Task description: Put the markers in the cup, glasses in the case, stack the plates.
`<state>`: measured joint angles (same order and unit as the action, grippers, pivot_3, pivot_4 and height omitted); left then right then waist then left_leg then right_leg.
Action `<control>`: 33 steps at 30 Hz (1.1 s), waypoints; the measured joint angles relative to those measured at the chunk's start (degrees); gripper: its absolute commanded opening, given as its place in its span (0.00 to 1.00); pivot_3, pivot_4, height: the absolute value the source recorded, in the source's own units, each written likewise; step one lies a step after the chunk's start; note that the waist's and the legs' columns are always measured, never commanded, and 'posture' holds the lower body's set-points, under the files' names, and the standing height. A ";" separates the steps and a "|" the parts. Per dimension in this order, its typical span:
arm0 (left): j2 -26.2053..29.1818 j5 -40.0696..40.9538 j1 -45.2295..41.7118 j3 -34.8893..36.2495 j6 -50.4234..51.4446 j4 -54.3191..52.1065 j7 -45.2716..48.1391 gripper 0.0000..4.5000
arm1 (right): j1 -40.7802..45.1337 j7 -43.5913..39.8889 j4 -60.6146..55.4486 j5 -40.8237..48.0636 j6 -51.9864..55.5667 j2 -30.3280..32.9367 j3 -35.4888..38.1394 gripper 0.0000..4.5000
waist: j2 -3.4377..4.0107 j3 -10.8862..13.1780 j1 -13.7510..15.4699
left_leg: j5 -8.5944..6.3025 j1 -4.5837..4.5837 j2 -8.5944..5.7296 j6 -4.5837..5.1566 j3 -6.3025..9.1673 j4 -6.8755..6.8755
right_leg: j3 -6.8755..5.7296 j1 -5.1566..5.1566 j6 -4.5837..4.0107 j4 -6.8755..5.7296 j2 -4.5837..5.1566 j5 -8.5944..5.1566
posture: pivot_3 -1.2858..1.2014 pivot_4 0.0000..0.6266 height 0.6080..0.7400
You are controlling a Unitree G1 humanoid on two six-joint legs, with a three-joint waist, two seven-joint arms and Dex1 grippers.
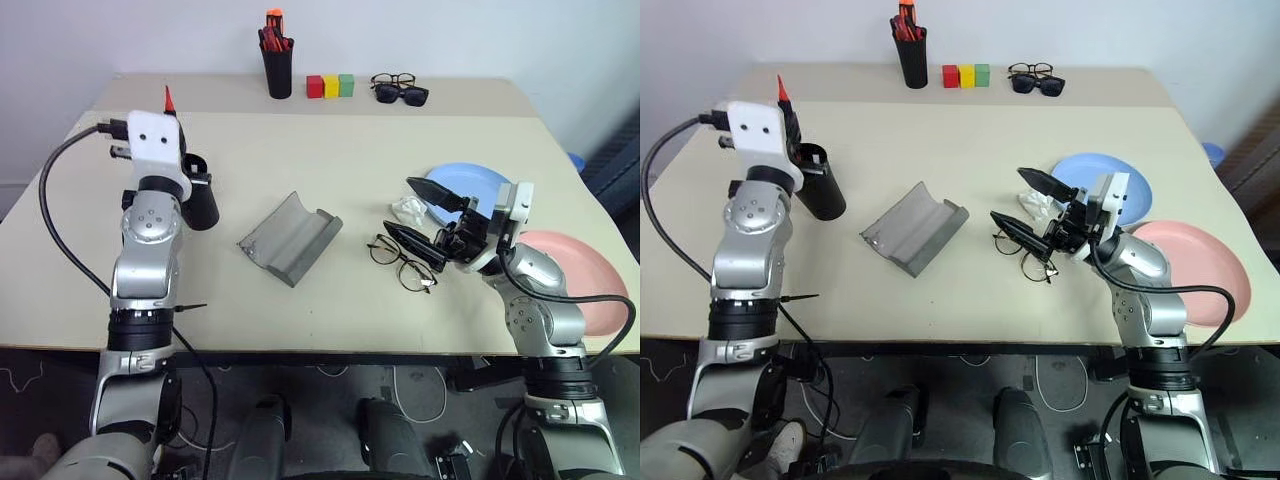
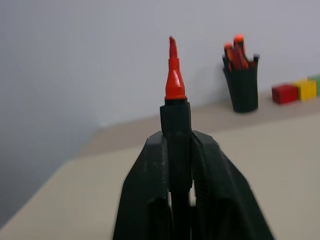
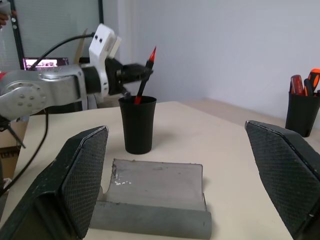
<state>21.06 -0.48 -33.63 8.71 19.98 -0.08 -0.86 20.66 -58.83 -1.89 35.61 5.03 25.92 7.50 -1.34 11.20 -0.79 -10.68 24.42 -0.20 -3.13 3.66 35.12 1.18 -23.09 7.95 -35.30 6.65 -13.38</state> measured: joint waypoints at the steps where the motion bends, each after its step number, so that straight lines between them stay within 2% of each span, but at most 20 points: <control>1: -0.31 0.05 0.26 -0.02 0.76 -0.18 0.19 0.54 | 0.00 -0.01 0.01 -0.11 -0.08 0.00 0.00 1.00 | 0.00 0.00 0.01 | 0.00 0.00 0.00 0.00 0.00 0.01 | 0.00 0.00 -0.01 0.00 0.00 0.00 | 0.52 0.24 1.00; 3: -0.57 0.24 0.28 0.00 1.06 -0.68 0.40 0.76 | 0.00 -0.01 0.02 -0.52 -0.27 0.00 0.00 1.00 | 0.00 0.00 0.12 | 0.01 0.00 0.00 -0.01 0.00 0.03 | -0.01 0.00 -0.03 -0.01 0.00 0.00 | 0.52 0.24 1.00; 9: -2.10 3.95 0.04 0.95 3.85 -6.71 2.42 0.76 | -0.18 0.44 0.18 -1.11 -0.40 0.00 0.11 1.00 | 0.00 0.00 0.05 | 0.01 0.00 0.00 -0.02 0.00 0.01 | 0.00 0.01 -0.04 0.00 0.00 0.00 | 0.52 0.24 1.00; 12: -2.50 12.33 -2.90 1.35 17.45 -11.97 7.41 0.76 | -0.93 1.22 0.14 -1.44 0.30 0.36 0.22 1.00 | 0.00 0.00 0.20 | 0.01 0.04 0.00 -0.02 0.02 0.03 | -0.01 0.02 -0.03 0.01 0.00 -0.01 | 0.52 0.24 1.00; 17: -2.16 32.69 -10.39 1.88 48.30 -17.57 17.47 0.76 | -2.47 2.27 -0.38 -1.80 0.91 1.98 0.51 1.00 | 0.02 0.00 -0.26 | 0.01 -0.03 0.00 -0.01 0.02 0.04 | 0.00 0.08 0.03 0.03 0.00 -0.08 | 0.52 0.24 1.00; 19: -2.01 36.18 -10.82 1.55 58.02 -17.13 18.54 0.76 | -3.68 3.16 -1.46 -1.78 0.97 2.57 1.89 1.00 | 0.09 0.01 -0.63 | 0.01 -0.09 0.01 0.00 0.03 0.00 | 0.00 0.05 0.05 -0.06 -0.02 -0.08 | 0.52 0.24 1.00; 22: -2.59 36.99 -10.93 1.46 66.46 -15.66 17.61 0.76 | -5.73 4.55 -3.33 -1.71 1.78 3.89 3.25 1.00 | 0.09 0.03 -0.70 | 0.01 -0.07 0.01 0.00 0.11 0.01 | -0.01 -0.01 0.01 -0.15 -0.08 -0.09 | 0.52 0.24 1.00; 26: -4.20 37.04 -11.73 -0.75 72.04 -12.43 14.26 0.76 | -9.04 6.13 -7.29 -1.52 2.79 4.43 4.39 1.00 | 0.09 0.03 -0.15 | 0.01 -0.04 0.01 -0.01 0.11 0.08 | 0.00 0.06 -0.14 -0.06 -0.08 -0.19 | 0.52 0.24 1.00; 33: -7.99 38.38 -13.63 -6.30 72.05 -3.27 7.89 0.76 | -11.98 8.65 -11.72 -1.01 4.63 4.60 5.82 1.00 | 0.08 0.03 0.06 | 0.00 -0.03 0.01 -0.02 0.12 0.09 | 0.00 0.10 -0.19 0.06 -0.06 -0.18 | 0.52 0.24 1.00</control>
<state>13.07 37.90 -47.26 2.41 92.03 -3.35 7.03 8.68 -50.18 -13.60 34.59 9.66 30.52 13.32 -1.26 11.23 -0.73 -10.68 24.39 -0.20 -3.15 3.78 35.20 1.18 -22.99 7.77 -35.24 6.59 -13.56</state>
